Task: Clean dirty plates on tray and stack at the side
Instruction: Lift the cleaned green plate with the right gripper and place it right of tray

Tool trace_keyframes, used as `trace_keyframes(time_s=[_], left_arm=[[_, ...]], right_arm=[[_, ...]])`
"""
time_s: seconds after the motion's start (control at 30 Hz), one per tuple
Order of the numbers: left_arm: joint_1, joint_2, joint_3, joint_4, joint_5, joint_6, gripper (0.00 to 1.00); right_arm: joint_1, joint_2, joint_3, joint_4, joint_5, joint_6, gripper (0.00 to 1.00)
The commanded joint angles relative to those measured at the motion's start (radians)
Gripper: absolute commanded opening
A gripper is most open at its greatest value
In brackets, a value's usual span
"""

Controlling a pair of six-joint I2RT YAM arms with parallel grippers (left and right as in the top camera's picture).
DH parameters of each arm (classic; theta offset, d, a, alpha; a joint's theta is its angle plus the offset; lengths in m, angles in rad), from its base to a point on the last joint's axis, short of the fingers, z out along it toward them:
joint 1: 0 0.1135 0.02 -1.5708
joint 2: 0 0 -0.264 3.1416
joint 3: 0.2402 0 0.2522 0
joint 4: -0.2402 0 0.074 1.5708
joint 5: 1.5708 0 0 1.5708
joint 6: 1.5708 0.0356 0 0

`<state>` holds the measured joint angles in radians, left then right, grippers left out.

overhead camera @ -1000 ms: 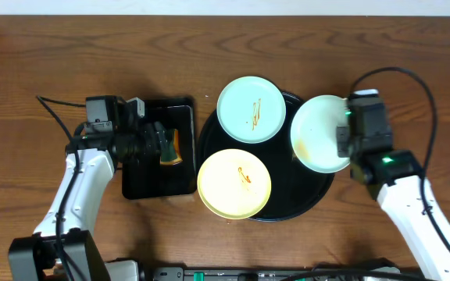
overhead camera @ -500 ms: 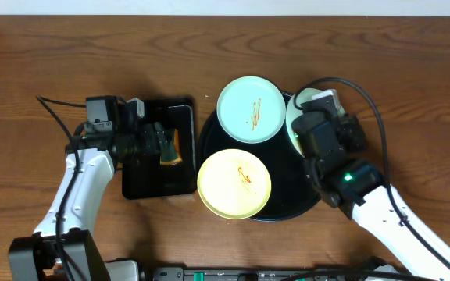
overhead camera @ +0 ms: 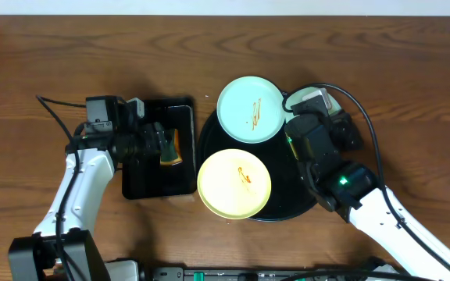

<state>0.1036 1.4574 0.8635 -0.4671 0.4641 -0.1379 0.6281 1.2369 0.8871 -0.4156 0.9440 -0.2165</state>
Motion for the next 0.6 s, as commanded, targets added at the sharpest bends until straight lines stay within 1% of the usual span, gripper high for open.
trace_keyframes(time_s=[0.0,0.07,0.13,0.27,0.3,0.4,0.57], left_arm=[[0.0,0.0,-0.002,-0.003,-0.01,-0.006,0.75],[0.0,0.0,-0.002,-0.003,-0.01,-0.006,0.75],[0.0,0.0,-0.002,-0.003,-0.013,-0.006,0.75],[0.0,0.0,-0.002,-0.003,-0.013,-0.006,0.75],[0.0,0.0,-0.002,-0.003,-0.013,-0.006,0.75],[0.0,0.0,-0.002,-0.003,-0.013,-0.006,0.75],[0.0,0.0,-0.002,-0.003,-0.013,-0.006,0.75]], right_arm=[[0.01,-0.012,0.025,0.006,0.036,-0.004,0.01],[0.002,-0.012,0.025,0.006,0.036,0.045,0.01],[-0.027,-0.011,0.025,0.0,0.024,0.145,0.01],[-0.124,-0.008,0.025,-0.023,-0.13,0.269,0.01],[-0.173,-0.008,0.025,-0.031,-0.175,0.32,0.01],[-0.285,-0.007,0.025,-0.035,-0.255,0.391,0.01],[-0.569,-0.006,0.024,-0.047,-0.411,0.509,0.01]])
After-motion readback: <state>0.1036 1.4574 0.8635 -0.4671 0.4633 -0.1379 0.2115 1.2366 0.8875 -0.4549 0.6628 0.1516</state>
